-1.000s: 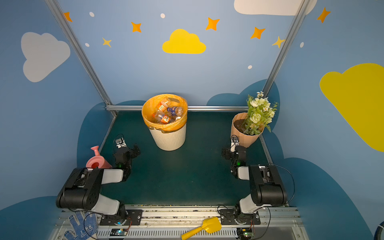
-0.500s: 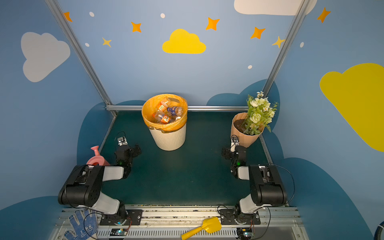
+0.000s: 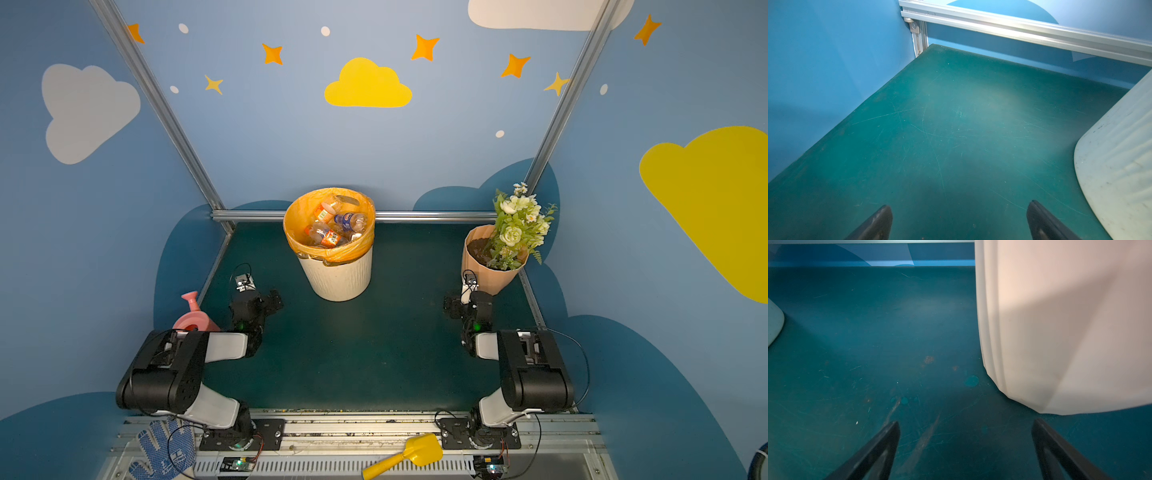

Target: Throw the plastic bottles in the bin

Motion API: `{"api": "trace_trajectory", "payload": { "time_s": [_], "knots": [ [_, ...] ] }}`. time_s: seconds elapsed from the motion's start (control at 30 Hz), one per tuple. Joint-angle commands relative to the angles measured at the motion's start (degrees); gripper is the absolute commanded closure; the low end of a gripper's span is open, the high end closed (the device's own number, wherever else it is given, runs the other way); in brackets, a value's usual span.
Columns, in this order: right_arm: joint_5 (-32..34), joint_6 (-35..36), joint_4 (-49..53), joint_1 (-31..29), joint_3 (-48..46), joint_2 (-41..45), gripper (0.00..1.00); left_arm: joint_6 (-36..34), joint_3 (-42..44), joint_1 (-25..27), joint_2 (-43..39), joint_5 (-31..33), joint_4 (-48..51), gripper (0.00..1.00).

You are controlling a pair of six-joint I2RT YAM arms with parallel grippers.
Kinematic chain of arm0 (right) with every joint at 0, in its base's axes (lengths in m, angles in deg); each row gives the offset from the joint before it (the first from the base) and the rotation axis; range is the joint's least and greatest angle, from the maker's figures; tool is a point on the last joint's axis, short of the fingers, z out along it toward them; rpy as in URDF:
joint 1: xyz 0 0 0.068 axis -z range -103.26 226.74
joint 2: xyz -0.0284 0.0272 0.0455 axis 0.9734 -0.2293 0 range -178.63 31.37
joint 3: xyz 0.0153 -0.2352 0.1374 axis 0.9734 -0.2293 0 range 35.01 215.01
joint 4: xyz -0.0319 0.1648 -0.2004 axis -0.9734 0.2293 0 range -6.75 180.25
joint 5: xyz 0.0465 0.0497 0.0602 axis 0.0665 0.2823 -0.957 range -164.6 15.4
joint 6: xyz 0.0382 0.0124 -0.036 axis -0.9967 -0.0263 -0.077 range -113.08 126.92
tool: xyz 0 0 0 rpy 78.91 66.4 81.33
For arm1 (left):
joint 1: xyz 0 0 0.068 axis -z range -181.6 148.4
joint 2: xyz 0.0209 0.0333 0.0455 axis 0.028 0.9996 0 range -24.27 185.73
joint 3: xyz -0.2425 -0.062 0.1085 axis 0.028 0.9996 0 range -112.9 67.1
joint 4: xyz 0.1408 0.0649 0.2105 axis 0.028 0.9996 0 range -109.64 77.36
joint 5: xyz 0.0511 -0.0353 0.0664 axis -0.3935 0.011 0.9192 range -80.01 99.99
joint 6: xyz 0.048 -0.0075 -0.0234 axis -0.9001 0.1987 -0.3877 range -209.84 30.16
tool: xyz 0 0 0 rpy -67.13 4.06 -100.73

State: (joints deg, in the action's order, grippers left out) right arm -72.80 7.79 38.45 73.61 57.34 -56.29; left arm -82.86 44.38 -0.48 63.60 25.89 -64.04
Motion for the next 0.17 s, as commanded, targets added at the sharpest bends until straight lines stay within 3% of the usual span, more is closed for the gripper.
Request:
{"api": "trace_trajectory", "payload": {
  "time_s": [0.0,0.13],
  "knots": [
    [-0.66,-0.47,-0.63,0.11,1.14,0.73,0.03,-0.48,-0.57,-0.18,-0.64,-0.08,0.37,0.0],
    [-0.67,-0.5,-0.9,0.11,1.02,0.67,0.03,-0.48,-0.57,-0.24,-0.68,-0.08,0.42,0.0]
  ]
}}
